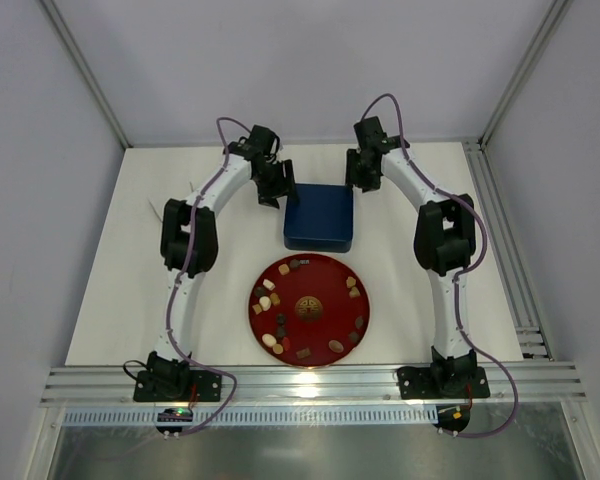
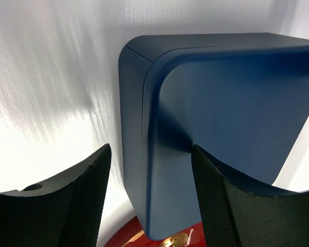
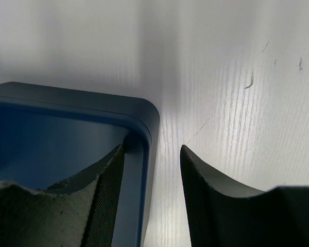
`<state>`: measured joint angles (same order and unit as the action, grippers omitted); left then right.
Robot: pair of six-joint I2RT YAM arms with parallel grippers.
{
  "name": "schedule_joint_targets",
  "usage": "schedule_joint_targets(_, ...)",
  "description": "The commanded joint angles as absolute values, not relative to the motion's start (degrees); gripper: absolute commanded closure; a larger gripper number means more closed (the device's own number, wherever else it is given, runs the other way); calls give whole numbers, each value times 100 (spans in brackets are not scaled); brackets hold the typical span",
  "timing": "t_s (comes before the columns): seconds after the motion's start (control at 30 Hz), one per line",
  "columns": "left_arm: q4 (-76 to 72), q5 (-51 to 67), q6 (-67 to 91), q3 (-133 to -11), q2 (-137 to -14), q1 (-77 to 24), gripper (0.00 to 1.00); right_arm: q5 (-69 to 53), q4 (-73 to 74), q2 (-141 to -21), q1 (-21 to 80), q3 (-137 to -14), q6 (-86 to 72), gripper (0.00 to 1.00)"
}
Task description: Pack the chocolate
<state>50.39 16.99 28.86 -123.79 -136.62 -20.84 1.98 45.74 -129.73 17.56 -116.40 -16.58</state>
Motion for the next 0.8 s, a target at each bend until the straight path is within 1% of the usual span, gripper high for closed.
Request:
schedule_joint_targets(0.0,5089,852,2830,-11901,-13852,-2048,38,308,4975,-13394,1767,-11724,-1450,50)
schedule_joint_targets(0.17,4913,976,2848,-11733,-13703,-2048,39,334,4852,-13123,1714,-11716,-1433,49)
schedule_joint_targets(0.4,4834,1081,2786,-12251,-13062,-2030,36,308,4360,-12332,1635,-11795,-1503,40)
schedule_joint_targets(0.47,4799,1125,2777,-12278,-12842,-2039,34,299,4246,-11999,1617,-11795,-1564,39)
schedule_joint_targets(0.5,4799,1151,2769,-12226,-12702,-2039,33,299,4210,-11875,1608,-11778,-1591,37)
schedule_joint_targets(0.57,4746,1274,2760,-12068,-12254,-2056,31,281,4070,-11533,1608,-11506,-1661,36)
schedule_joint_targets(0.63,4641,1283,2707,-11673,-11720,-2100,31,307,3789,-10909,1608,-10997,-1714,36)
schedule_joint_targets(0.67,4510,1266,2698,-11480,-11507,-2109,30,360,3544,-10411,1608,-10769,-1775,34)
schedule_joint_targets(0.7,4430,1283,2690,-11087,-11322,-2118,29,369,3411,-10171,1617,-10314,-1784,33)
schedule_joint_targets(0.77,4325,1275,2672,-10707,-10654,-2136,29,448,3043,-9636,1617,-9820,-1775,32)
